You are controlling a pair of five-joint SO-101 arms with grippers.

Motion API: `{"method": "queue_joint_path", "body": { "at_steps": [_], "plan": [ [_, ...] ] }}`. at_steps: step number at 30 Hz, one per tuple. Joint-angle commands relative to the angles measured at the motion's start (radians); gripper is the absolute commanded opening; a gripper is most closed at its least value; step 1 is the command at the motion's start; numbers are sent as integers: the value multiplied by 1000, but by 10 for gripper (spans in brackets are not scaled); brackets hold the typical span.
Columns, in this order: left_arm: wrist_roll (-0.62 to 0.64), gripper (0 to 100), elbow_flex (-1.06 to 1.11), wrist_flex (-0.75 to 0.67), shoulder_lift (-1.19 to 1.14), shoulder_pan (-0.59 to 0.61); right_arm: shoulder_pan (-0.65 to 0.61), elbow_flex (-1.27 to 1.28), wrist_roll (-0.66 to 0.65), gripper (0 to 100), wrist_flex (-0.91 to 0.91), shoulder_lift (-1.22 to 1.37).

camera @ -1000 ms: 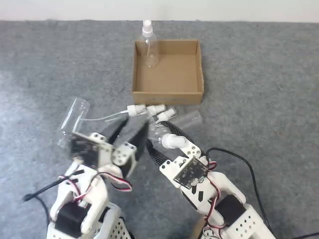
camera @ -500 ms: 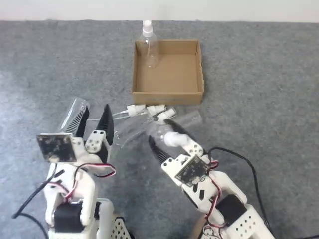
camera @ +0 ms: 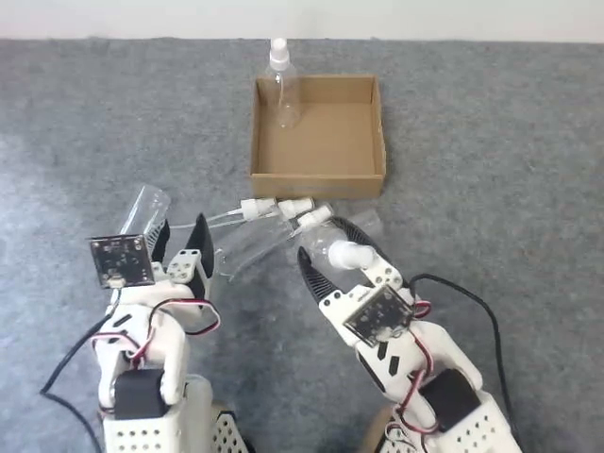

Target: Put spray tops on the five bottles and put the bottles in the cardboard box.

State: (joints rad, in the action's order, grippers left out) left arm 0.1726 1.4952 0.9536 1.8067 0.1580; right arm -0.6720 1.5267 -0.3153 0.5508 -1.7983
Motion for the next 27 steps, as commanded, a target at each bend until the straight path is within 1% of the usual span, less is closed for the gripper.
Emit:
{"method": "queue_joint_path", "body": {
  "at_steps": [1,8,11,14,21,27],
  "plan": [
    [15,166,-10,-32,21,23,18,-121,3,35,2,-10],
    [14,166,1,-38,21,23,15,-258,-48,35,1,-4],
    [14,166,1,-38,21,23,15,-324,-48,35,-5,61],
    [14,166,-1,-34,21,23,15,-407,-48,35,-18,182],
    [14,166,-1,-35,21,25,18,-562,-48,35,-162,504],
    [14,166,-1,-35,21,25,18,-684,-46,35,-226,774]
  ]
}}
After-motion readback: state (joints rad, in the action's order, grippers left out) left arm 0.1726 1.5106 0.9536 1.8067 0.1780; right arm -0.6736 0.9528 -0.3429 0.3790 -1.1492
